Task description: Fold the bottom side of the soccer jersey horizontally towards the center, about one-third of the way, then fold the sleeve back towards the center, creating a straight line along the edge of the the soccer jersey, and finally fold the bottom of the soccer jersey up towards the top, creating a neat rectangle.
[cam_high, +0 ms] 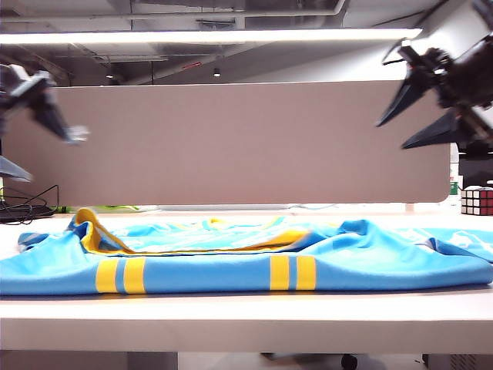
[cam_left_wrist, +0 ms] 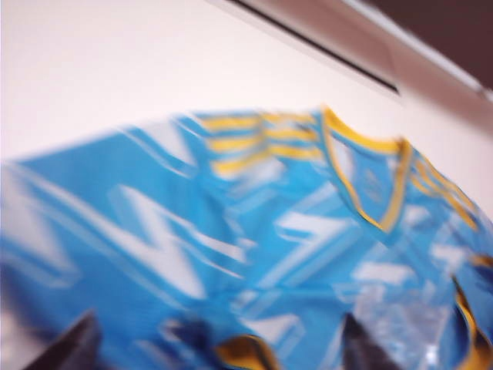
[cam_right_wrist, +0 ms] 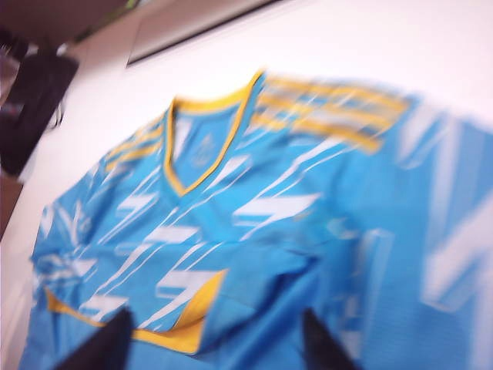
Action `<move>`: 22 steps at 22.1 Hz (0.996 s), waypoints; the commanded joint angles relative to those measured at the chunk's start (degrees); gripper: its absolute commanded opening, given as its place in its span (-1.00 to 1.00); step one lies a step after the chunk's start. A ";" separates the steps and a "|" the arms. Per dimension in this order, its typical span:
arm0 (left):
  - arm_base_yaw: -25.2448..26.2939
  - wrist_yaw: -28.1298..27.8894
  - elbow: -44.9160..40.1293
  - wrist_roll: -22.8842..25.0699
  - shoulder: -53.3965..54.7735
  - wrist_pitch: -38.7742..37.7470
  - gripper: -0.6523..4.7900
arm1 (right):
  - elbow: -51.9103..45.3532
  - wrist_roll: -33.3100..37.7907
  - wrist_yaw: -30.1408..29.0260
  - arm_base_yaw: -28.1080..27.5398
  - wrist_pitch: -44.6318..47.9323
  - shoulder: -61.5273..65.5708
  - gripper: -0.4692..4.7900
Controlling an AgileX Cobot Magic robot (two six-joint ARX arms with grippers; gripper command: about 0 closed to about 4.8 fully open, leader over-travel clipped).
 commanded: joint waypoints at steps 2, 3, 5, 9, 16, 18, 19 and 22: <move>6.36 -0.24 -0.09 -0.04 -0.46 -2.51 0.76 | 0.50 -2.69 -1.03 -7.96 -6.67 -1.68 0.34; 7.76 -0.83 -0.09 0.02 -0.33 -3.48 0.76 | 0.50 -3.76 -0.92 -9.29 -8.68 -1.90 0.34; 9.99 -2.23 -0.15 0.28 -0.04 -5.42 0.76 | 0.44 -5.70 -0.87 -11.65 -12.26 -1.88 0.34; 10.99 -2.60 -0.15 0.92 3.04 -4.31 0.76 | -3.17 -7.04 0.68 -15.56 -13.14 -1.25 0.34; 7.45 -2.62 -0.13 0.92 11.23 -2.25 0.76 | -10.32 -7.93 5.11 -15.37 -11.28 -1.07 0.34; 6.71 -2.64 -0.13 0.87 12.94 -1.25 0.76 | -11.47 -7.89 5.11 -15.32 -10.19 -0.37 0.34; 6.38 -2.71 -0.13 0.90 13.81 -0.68 0.76 | -12.00 -7.89 5.14 -15.30 -9.94 0.04 0.34; 5.79 -2.60 -0.11 0.33 16.37 2.38 0.75 | -13.00 -7.61 5.11 -14.56 -9.03 0.96 0.34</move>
